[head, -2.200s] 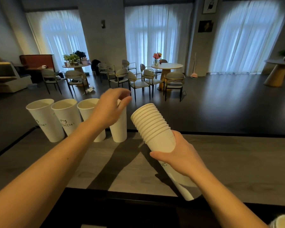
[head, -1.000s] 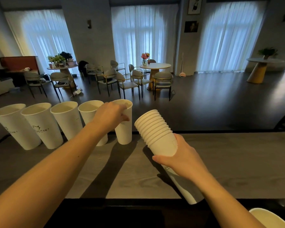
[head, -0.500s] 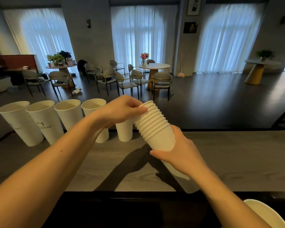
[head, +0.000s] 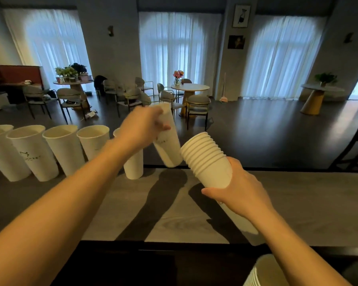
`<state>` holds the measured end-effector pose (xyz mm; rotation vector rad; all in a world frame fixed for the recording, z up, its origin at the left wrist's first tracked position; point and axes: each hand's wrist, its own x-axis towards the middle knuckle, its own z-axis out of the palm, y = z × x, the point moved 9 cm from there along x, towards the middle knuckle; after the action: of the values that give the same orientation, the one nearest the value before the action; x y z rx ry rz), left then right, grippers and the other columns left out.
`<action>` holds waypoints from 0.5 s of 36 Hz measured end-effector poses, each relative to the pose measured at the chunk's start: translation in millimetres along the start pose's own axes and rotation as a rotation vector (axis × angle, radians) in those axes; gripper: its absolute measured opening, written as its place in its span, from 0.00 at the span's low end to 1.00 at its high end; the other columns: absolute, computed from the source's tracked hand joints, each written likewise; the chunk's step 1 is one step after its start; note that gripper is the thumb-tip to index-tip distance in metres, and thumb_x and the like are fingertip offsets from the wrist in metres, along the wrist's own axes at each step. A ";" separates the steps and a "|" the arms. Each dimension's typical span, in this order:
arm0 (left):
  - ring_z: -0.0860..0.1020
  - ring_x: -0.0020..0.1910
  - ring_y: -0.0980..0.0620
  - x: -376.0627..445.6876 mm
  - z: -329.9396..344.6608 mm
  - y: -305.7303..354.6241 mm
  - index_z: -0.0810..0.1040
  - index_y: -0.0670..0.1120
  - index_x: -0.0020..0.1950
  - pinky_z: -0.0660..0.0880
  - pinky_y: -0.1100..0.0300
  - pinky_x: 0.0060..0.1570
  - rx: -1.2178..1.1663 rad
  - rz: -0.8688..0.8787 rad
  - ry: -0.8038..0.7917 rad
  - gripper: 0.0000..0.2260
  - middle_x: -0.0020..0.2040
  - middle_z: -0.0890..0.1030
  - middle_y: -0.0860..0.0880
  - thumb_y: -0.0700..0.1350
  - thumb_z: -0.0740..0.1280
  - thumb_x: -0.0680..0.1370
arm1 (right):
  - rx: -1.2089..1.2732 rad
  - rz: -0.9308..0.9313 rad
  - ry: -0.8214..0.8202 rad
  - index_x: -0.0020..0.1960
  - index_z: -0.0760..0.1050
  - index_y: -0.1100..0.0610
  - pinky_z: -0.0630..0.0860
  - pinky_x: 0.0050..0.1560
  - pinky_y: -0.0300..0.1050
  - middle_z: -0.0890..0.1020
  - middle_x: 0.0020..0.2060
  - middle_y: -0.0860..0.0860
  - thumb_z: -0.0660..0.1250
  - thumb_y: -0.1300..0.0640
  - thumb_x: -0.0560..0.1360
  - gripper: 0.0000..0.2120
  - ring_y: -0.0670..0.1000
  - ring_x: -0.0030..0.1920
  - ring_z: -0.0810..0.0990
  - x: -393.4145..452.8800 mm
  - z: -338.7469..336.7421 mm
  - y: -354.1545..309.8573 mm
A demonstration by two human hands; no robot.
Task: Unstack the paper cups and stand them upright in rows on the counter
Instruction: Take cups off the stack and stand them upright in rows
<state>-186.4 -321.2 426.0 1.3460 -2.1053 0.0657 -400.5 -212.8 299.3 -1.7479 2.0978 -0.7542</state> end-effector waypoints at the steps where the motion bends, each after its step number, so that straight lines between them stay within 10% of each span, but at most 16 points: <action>1: 0.78 0.43 0.46 -3.6 18.7 4.2 0.77 0.44 0.51 0.76 0.51 0.42 0.066 0.032 -0.062 0.09 0.46 0.80 0.46 0.48 0.69 0.77 | -0.001 -0.008 -0.007 0.75 0.54 0.42 0.79 0.55 0.57 0.75 0.62 0.46 0.76 0.34 0.64 0.48 0.51 0.58 0.76 0.9 0.0 2.5; 18: 0.78 0.57 0.44 -2.8 89.3 -19.0 0.73 0.48 0.67 0.79 0.50 0.51 0.252 -0.004 -0.227 0.23 0.61 0.80 0.45 0.51 0.72 0.74 | 0.038 -0.077 -0.087 0.74 0.55 0.40 0.78 0.52 0.50 0.72 0.58 0.42 0.76 0.34 0.64 0.46 0.46 0.55 0.74 6.6 12.8 21.5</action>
<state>-212.5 -360.3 347.7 1.5677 -2.3444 0.1905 -412.3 -219.2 277.2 -1.8165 1.9574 -0.7210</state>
